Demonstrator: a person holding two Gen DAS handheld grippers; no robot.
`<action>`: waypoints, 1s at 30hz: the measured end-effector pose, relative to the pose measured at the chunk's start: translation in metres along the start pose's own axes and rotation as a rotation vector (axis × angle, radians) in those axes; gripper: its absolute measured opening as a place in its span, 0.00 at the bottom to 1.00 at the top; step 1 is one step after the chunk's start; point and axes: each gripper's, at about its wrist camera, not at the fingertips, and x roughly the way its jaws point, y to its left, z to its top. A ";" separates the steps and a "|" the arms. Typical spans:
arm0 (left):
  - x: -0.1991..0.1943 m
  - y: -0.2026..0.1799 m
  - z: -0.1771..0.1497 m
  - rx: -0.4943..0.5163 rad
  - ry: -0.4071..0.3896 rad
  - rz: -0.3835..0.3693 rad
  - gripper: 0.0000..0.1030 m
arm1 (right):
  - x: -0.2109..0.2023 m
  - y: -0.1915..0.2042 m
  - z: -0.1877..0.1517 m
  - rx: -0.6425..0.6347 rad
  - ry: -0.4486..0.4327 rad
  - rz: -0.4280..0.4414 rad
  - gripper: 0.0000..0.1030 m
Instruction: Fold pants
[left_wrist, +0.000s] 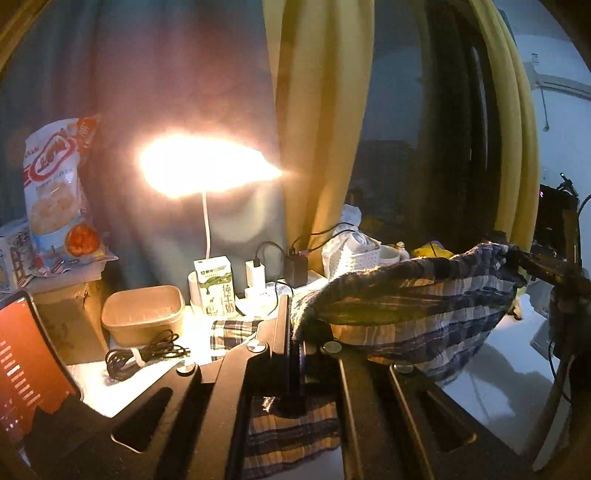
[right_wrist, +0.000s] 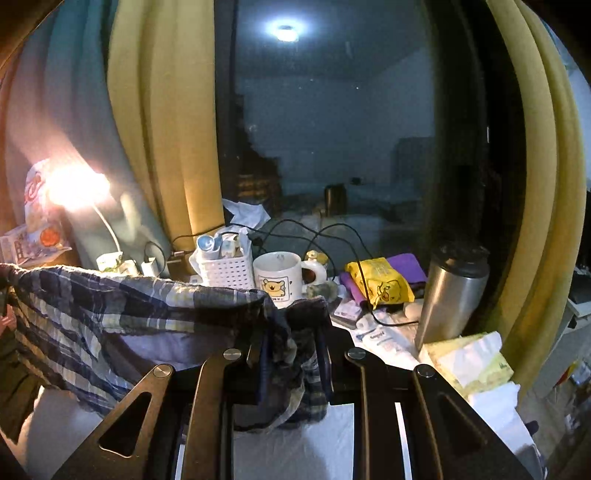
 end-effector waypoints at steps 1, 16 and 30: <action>0.004 0.002 0.001 0.002 -0.001 0.001 0.01 | 0.005 0.000 0.001 -0.001 0.002 0.000 0.21; 0.080 0.026 0.011 0.012 0.045 0.026 0.01 | 0.079 0.002 0.020 -0.033 0.031 -0.004 0.21; 0.161 0.045 0.005 0.044 0.153 0.041 0.01 | 0.152 0.008 0.013 -0.038 0.114 -0.011 0.21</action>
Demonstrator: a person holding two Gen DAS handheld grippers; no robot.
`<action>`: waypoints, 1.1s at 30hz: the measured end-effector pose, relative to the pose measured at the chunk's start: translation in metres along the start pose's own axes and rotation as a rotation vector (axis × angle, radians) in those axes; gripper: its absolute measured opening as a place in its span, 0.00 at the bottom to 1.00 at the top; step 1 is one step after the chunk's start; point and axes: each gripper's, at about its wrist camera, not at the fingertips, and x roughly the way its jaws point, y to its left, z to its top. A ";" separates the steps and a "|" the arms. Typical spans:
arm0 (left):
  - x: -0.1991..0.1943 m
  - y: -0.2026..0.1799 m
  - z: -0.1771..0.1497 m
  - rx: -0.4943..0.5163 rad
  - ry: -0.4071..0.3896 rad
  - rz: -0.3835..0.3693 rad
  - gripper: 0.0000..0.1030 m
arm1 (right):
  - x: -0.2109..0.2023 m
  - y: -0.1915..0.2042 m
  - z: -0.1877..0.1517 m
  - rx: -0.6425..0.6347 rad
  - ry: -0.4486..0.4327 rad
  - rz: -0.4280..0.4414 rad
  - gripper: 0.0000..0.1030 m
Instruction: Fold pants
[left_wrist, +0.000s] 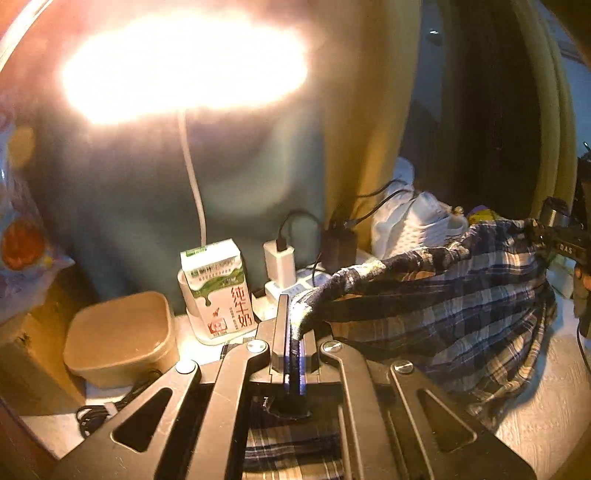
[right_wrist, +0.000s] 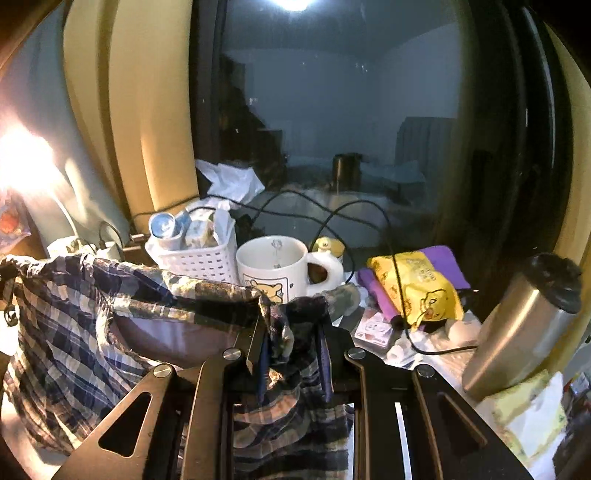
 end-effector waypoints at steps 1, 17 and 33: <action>0.007 0.003 -0.001 -0.011 0.013 -0.002 0.01 | 0.006 0.001 0.000 -0.002 0.010 0.000 0.21; 0.079 0.014 -0.023 -0.029 0.198 0.030 0.02 | 0.079 0.002 -0.023 -0.001 0.139 -0.027 0.21; 0.102 0.054 -0.032 -0.151 0.223 0.140 0.33 | 0.106 0.001 -0.032 -0.002 0.223 -0.078 0.48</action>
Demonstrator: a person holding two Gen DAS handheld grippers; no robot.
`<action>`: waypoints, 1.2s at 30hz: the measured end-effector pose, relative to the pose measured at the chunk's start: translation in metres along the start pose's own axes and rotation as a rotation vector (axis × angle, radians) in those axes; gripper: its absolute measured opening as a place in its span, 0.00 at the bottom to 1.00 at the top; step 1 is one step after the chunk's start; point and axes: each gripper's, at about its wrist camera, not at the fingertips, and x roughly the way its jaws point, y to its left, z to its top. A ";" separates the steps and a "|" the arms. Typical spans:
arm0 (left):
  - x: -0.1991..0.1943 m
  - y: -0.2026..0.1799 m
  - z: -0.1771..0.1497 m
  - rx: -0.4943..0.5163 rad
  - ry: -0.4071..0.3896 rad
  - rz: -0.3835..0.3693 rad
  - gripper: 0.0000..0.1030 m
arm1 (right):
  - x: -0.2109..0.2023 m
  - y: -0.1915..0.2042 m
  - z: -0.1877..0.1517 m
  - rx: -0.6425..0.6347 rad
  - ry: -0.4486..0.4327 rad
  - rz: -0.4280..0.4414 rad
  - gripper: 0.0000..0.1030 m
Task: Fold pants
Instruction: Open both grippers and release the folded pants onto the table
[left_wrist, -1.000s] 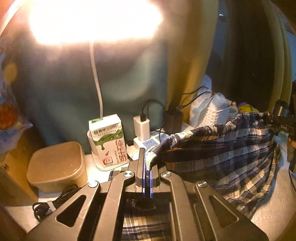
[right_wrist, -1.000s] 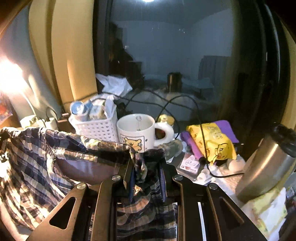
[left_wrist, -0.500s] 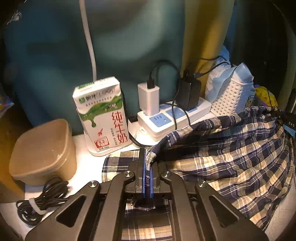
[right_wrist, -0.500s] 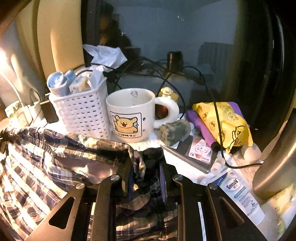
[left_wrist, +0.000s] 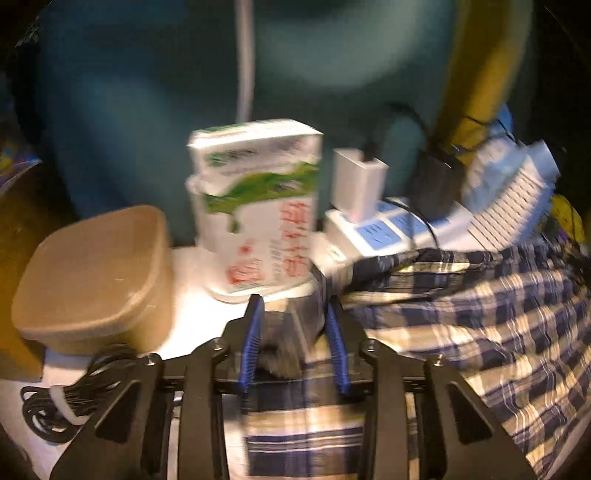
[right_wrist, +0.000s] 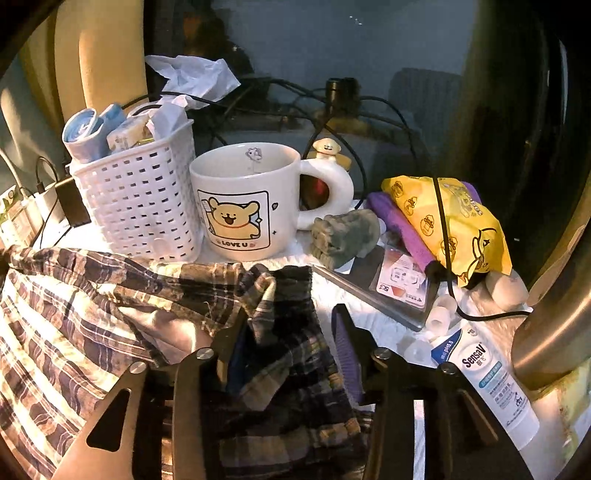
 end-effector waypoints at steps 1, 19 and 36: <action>-0.001 0.005 0.001 -0.006 -0.005 0.021 0.33 | 0.000 -0.001 0.000 0.003 0.002 -0.004 0.50; -0.085 0.034 -0.012 -0.078 -0.034 0.053 0.39 | -0.040 0.002 -0.002 0.019 -0.066 -0.012 0.76; -0.121 0.017 -0.090 -0.099 0.073 -0.047 0.41 | -0.111 -0.014 -0.045 0.102 -0.071 0.004 0.78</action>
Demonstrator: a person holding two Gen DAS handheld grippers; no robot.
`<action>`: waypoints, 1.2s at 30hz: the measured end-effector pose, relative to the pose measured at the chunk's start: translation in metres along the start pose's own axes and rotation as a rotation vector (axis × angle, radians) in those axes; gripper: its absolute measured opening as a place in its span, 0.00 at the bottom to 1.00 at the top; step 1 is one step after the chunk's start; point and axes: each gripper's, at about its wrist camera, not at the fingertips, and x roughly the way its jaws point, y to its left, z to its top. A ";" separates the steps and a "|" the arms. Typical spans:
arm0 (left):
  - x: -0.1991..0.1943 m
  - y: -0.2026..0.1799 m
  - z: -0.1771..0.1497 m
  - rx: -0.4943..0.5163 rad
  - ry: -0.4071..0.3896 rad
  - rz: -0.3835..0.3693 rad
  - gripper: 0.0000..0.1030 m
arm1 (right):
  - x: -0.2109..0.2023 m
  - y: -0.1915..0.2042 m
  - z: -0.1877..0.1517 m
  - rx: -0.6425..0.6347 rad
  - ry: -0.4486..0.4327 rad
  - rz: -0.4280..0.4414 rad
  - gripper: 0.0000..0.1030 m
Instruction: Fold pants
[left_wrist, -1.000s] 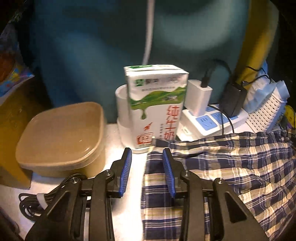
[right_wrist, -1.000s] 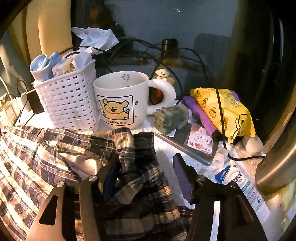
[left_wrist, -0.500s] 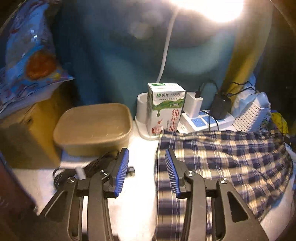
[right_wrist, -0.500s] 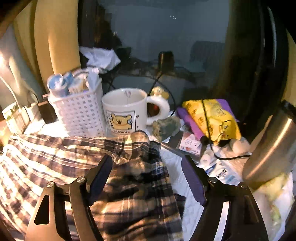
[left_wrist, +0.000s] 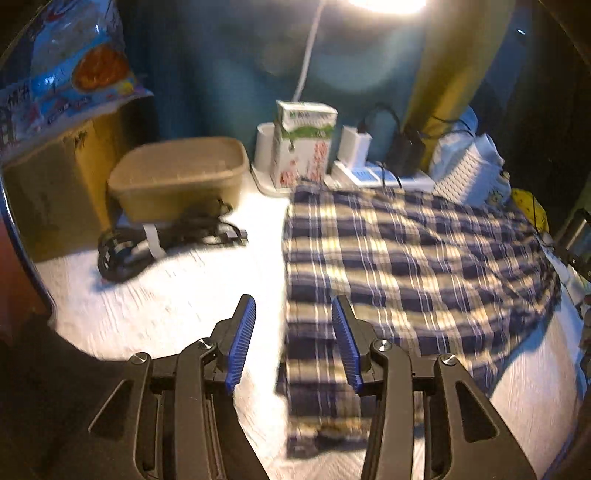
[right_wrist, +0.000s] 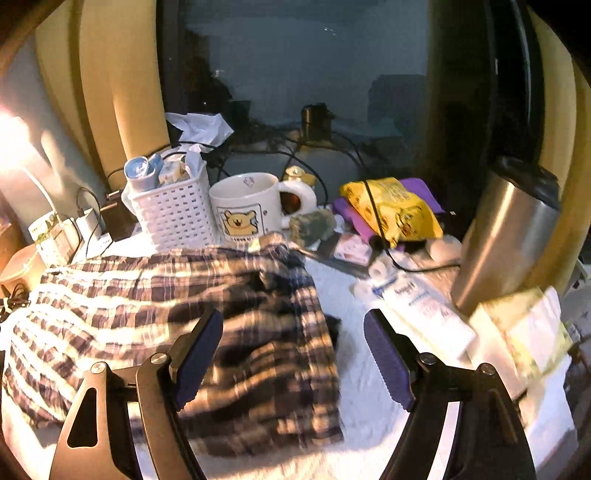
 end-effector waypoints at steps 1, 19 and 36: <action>0.002 -0.001 -0.004 0.000 0.008 -0.005 0.41 | -0.002 -0.002 -0.003 0.003 0.005 -0.001 0.78; 0.038 -0.016 -0.023 0.074 0.098 0.038 0.62 | 0.018 -0.031 -0.048 0.148 0.133 0.044 0.78; 0.024 -0.034 -0.031 0.116 0.106 -0.029 0.03 | 0.020 -0.010 -0.045 0.092 0.133 0.154 0.27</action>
